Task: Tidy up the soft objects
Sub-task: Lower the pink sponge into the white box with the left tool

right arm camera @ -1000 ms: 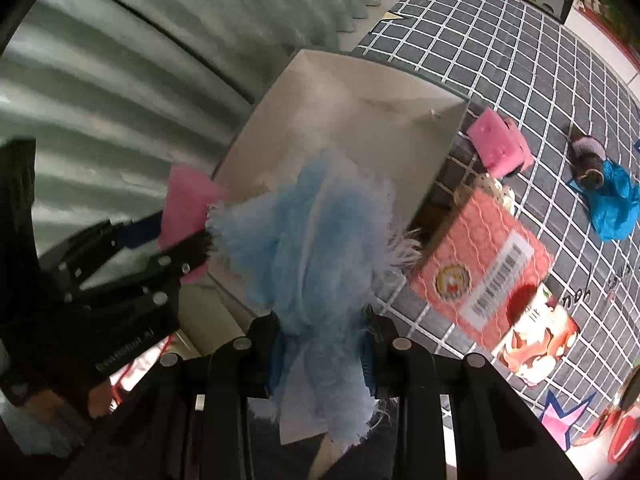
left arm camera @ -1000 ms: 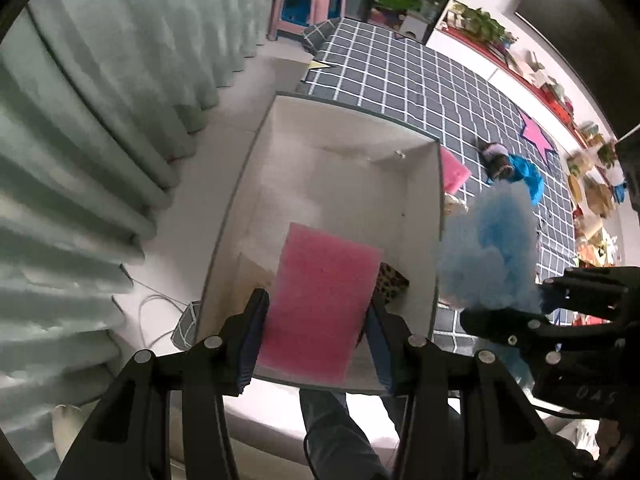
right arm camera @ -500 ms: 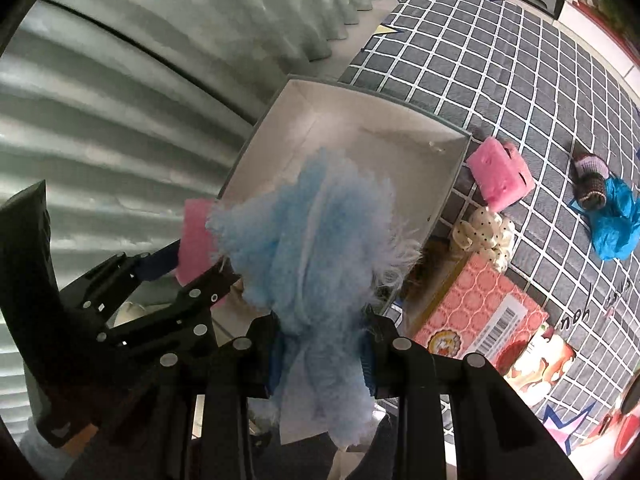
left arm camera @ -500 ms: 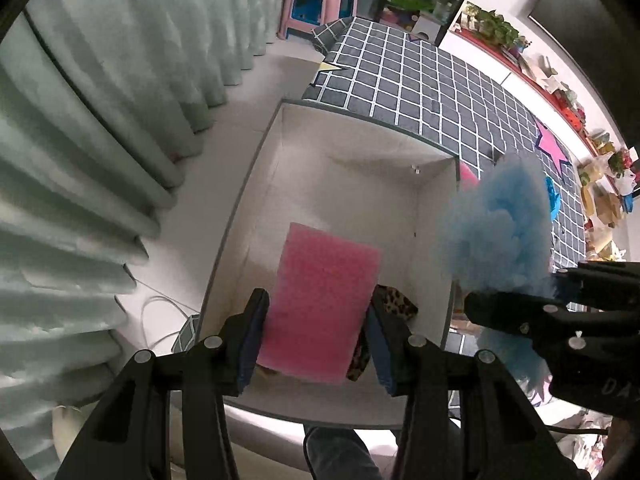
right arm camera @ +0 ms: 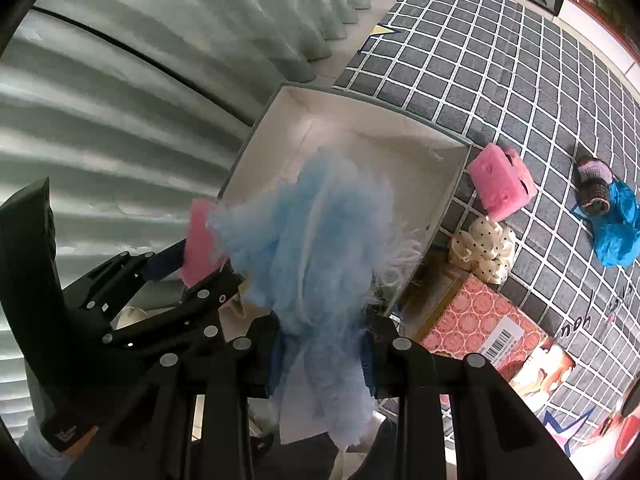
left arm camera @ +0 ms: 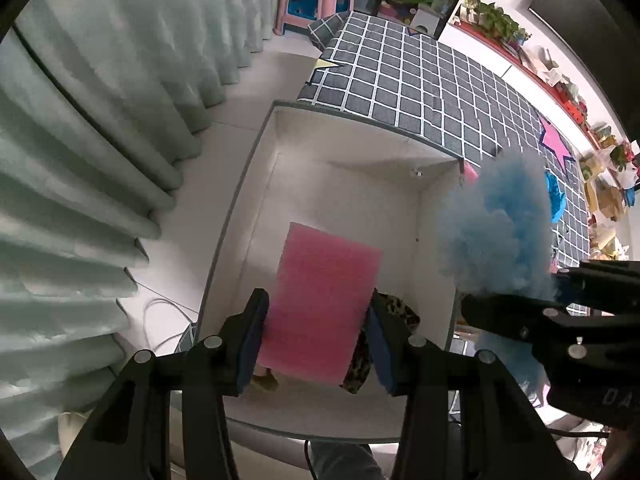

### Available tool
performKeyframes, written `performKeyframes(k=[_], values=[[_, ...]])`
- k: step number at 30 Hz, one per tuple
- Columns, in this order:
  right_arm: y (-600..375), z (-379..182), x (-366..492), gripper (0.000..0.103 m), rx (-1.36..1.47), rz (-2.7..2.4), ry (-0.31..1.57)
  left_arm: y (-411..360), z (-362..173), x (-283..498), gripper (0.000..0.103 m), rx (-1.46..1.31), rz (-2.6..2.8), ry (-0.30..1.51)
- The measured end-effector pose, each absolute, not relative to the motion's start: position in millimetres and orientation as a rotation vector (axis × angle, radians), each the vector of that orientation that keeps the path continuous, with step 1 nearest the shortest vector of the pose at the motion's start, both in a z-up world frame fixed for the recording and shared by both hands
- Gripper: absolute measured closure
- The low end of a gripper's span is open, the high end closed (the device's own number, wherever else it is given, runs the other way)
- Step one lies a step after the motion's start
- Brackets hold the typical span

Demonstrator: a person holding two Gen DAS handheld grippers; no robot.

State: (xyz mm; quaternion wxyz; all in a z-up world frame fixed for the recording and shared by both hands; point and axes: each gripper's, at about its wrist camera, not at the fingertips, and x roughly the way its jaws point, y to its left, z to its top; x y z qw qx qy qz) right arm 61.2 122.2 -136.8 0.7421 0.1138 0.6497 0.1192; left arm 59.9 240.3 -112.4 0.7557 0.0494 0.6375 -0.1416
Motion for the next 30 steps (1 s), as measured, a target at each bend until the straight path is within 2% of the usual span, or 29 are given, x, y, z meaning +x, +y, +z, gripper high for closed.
performKeyframes(k=[30], values=[[126.0, -166.0, 111.4, 0.071, 0.197, 0.22, 1.469, 234.9, -151.5, 88.4, 0.052, 0.133, -0.289, 1.477]])
